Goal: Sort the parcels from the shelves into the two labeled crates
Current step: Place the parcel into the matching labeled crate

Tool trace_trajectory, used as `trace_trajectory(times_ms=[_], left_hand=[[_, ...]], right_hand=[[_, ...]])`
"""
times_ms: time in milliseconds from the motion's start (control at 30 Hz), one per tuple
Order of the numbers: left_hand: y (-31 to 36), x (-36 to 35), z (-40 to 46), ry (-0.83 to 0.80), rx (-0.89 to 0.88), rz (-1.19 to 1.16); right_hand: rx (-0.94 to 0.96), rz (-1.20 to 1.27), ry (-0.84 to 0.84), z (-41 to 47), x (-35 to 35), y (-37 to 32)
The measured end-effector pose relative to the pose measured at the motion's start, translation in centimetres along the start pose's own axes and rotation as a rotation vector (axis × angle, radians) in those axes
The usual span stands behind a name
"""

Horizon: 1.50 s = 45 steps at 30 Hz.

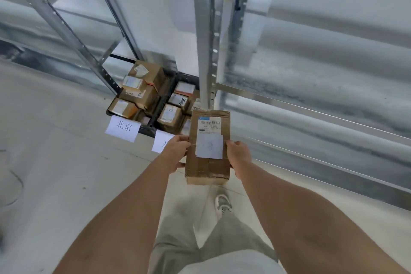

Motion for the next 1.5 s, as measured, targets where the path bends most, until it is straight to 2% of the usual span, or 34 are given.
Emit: trace_trajectory(times_ms=[333,500,800,1167,1500], left_hand=[[0.9,14.6,11.2,-0.104,0.025,0.123],[1.9,17.8,17.7,-0.116,0.009,0.169],[2.3,16.5,31.5,-0.2,0.016,0.199],[-3.3,11.7,53.3,-0.241,-0.127,0.256],[-5.8,10.1,59.7,-0.325,-0.322,0.394]], right_hand=[[-0.087,0.075,0.119,1.0,-16.2,-4.3],[-0.109,0.131,0.172,3.6,-21.5,-6.1],[-0.106,0.176,0.216,15.7,-26.6,-8.0],[-0.038,0.073,0.282,36.7,-31.9,-6.1],[0.025,0.05,0.366,44.2,-34.2,-3.0]])
Point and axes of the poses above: each hand's wrist, its own z-axis towards the middle knuckle, its own x-axis out of the back of the hand, y = z × x, the point moved 2 cm from there along z, towards the middle knuckle, and after that the axes turned 5 degrees about -x, right-handed, at the moved point
